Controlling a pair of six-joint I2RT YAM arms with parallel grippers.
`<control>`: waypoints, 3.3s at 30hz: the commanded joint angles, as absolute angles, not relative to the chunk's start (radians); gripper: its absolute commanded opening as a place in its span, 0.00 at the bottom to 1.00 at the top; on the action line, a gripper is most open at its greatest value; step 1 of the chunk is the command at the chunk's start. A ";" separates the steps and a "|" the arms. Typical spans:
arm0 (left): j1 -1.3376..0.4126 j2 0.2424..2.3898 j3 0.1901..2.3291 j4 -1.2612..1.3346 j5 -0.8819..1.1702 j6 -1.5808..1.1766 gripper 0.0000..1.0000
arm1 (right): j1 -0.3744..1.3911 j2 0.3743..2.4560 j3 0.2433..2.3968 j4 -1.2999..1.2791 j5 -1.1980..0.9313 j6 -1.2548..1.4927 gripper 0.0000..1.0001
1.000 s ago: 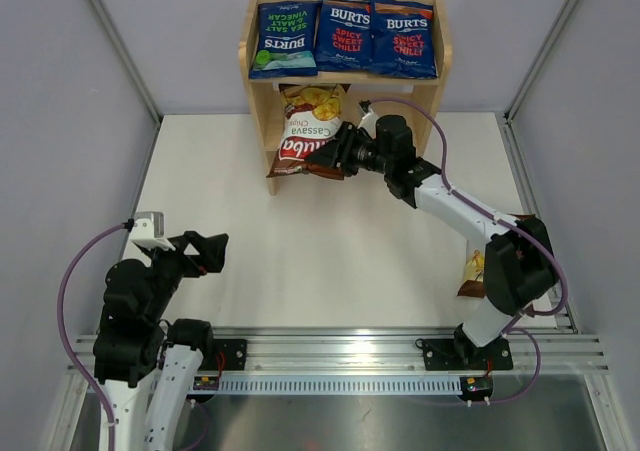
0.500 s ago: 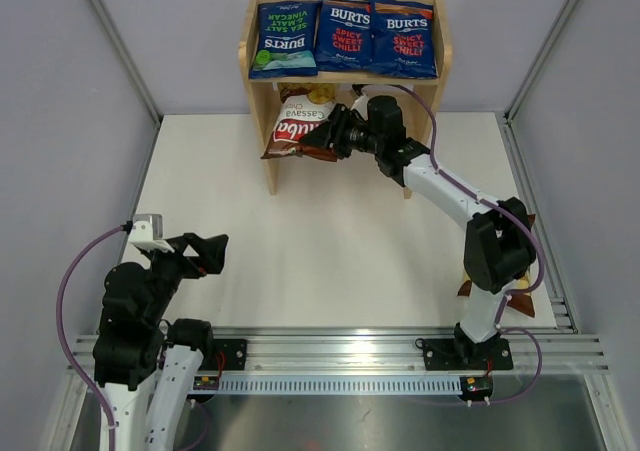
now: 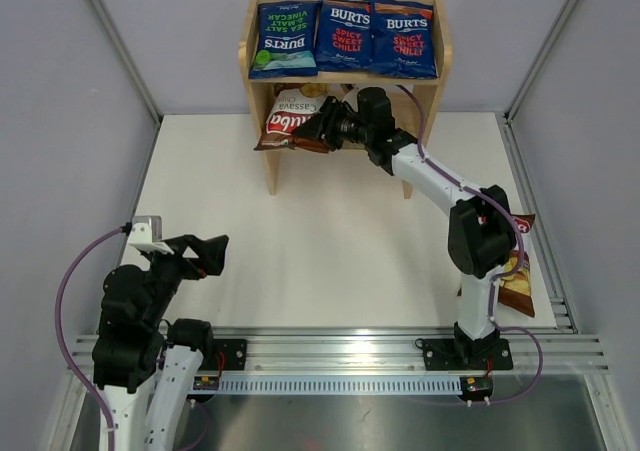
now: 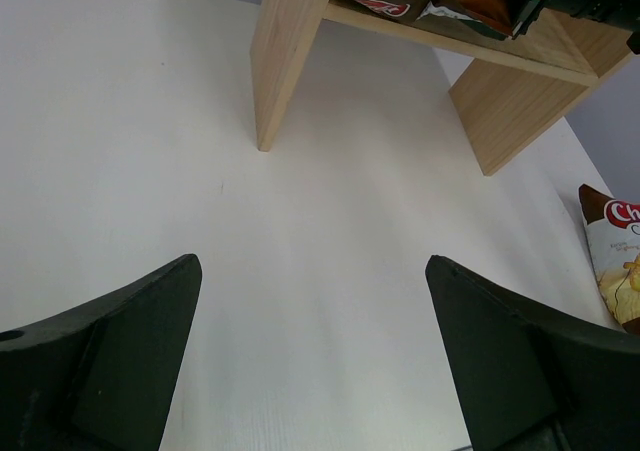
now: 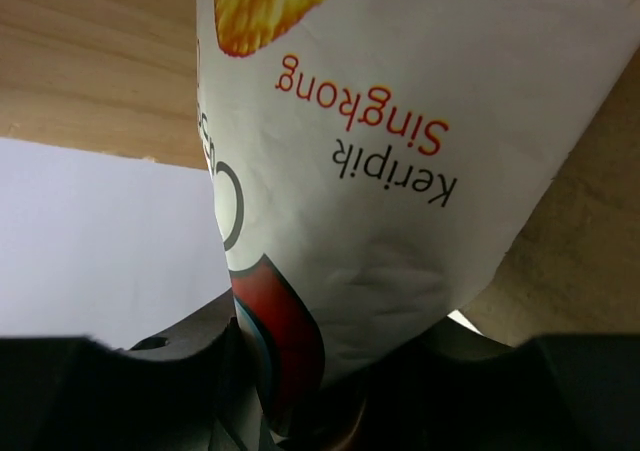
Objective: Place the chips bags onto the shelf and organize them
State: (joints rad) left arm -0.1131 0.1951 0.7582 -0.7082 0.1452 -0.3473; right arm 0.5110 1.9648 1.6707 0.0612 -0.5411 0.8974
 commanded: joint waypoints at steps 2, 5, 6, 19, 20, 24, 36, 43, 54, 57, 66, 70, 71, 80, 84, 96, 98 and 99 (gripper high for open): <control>-0.121 0.183 0.750 -0.657 0.160 -0.347 0.99 | 0.505 1.997 1.782 0.058 -0.566 0.904 0.30; -0.123 0.181 0.750 -0.658 0.160 -0.347 0.99 | 0.505 2.009 1.784 0.061 -0.560 0.907 0.34; -0.123 0.181 0.750 -0.657 0.158 -0.347 0.99 | 0.505 2.011 1.784 0.060 -0.561 0.907 0.36; -0.129 0.175 0.749 -0.658 0.156 -0.348 0.99 | 0.505 1.924 1.684 0.080 -0.543 0.879 0.83; -0.129 0.175 0.749 -0.658 0.158 -0.348 0.99 | 0.505 1.918 1.677 0.075 -0.535 0.870 0.83; -0.130 0.170 0.750 -0.661 0.155 -0.350 0.99 | 0.502 1.884 1.638 0.057 -0.511 0.847 0.84; -0.135 0.172 0.752 -0.661 0.152 -0.351 0.99 | 0.495 1.795 1.530 0.037 -0.456 0.818 0.99; -0.137 0.170 0.753 -0.664 0.146 -0.353 0.99 | 0.494 1.733 1.463 0.040 -0.446 0.810 0.99; -0.137 0.172 0.755 -0.667 0.138 -0.354 0.99 | 0.486 1.608 1.297 0.077 -0.439 0.813 1.00; -0.137 0.172 0.755 -0.669 0.137 -0.356 0.99 | 0.486 1.565 1.252 0.066 -0.420 0.798 0.99; -0.137 0.163 0.753 -0.669 0.135 -0.357 0.99 | 0.486 1.407 1.129 -0.061 -0.385 0.683 0.99; -0.137 0.160 0.746 -0.663 0.140 -0.360 0.99 | 0.486 1.263 1.066 -0.224 -0.252 0.612 0.99; -0.138 0.163 0.744 -0.661 0.138 -0.360 0.99 | 0.486 1.235 1.045 -0.300 -0.185 0.604 0.99; -0.141 0.264 0.736 -0.661 0.143 -0.365 0.99 | 0.479 0.887 0.824 -0.527 0.275 0.630 0.99; -0.152 0.337 0.741 -0.669 0.146 -0.367 0.99 | 0.375 1.000 0.890 -0.681 0.368 0.620 0.99; -0.216 0.391 0.745 -0.681 0.126 -0.364 0.99 | -0.211 1.314 1.124 -0.554 0.415 0.558 0.99; -0.225 0.377 0.747 -0.684 0.103 -0.370 0.99 | -0.305 1.400 1.158 -0.532 0.386 0.560 1.00; -0.225 0.370 0.747 -0.684 0.101 -0.371 0.99 | -0.327 1.428 1.170 -0.526 0.370 0.514 0.99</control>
